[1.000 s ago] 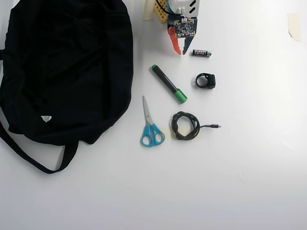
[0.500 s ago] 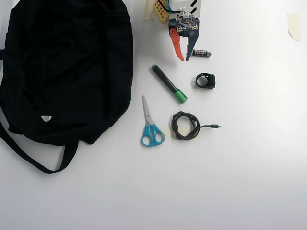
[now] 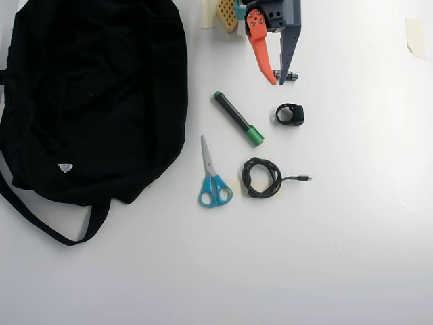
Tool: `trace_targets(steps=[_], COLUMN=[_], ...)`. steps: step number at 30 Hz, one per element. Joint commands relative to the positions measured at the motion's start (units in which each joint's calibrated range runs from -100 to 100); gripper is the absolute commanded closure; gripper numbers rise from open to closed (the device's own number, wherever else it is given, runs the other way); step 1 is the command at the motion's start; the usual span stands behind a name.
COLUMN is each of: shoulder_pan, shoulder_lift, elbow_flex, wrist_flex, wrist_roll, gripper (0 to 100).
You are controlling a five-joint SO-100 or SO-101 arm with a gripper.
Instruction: Put the green marker into the black bag
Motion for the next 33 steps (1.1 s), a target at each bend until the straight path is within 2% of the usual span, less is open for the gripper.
trace_targets(steps=[1,13,19,23,29,33], shoulder_pan=[1.07,3.24,4.21,3.84,3.84,3.76], shoulder_lift=[6.71,30.11,43.06,50.53,59.65,64.55], elbow_flex=[-9.04,-30.33,-44.80,-53.61,-63.67,-64.48], wrist_flex=[-3.20,-13.45,-13.80,-13.80,-14.05,-21.20], wrist_roll=[0.33,0.33,0.44,3.64,3.27,3.27], gripper=[98,98,98,98,98,98])
